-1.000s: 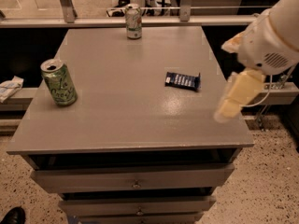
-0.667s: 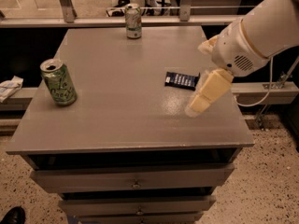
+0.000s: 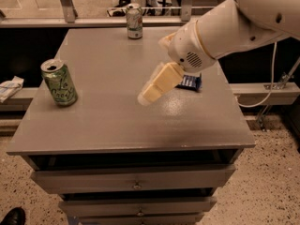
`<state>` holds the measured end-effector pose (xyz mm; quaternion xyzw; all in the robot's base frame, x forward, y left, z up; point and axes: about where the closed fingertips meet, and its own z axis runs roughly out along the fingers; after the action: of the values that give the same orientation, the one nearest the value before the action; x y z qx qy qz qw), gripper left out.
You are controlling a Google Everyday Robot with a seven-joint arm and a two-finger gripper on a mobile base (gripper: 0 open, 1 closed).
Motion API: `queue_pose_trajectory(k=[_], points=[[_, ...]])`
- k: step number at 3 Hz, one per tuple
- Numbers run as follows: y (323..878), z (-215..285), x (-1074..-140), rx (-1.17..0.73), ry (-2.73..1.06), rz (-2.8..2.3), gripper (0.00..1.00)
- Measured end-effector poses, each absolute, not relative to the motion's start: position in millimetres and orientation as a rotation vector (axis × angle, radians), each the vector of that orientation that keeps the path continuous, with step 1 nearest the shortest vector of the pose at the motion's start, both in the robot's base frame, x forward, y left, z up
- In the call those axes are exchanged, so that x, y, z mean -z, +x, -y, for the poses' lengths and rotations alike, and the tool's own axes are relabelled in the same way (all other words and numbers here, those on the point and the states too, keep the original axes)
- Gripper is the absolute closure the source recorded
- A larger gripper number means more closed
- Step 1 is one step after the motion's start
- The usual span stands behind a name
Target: Knock green can over
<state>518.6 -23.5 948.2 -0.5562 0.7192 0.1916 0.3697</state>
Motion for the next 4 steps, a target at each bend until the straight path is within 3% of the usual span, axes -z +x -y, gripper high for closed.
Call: queue_pose_trajectory(k=[2, 4], points=[[532, -2, -952, -0.592, -1.379, -1.766, 0.00], [559, -117, -928, -0.833, -1.266, -1.562, 0.00]])
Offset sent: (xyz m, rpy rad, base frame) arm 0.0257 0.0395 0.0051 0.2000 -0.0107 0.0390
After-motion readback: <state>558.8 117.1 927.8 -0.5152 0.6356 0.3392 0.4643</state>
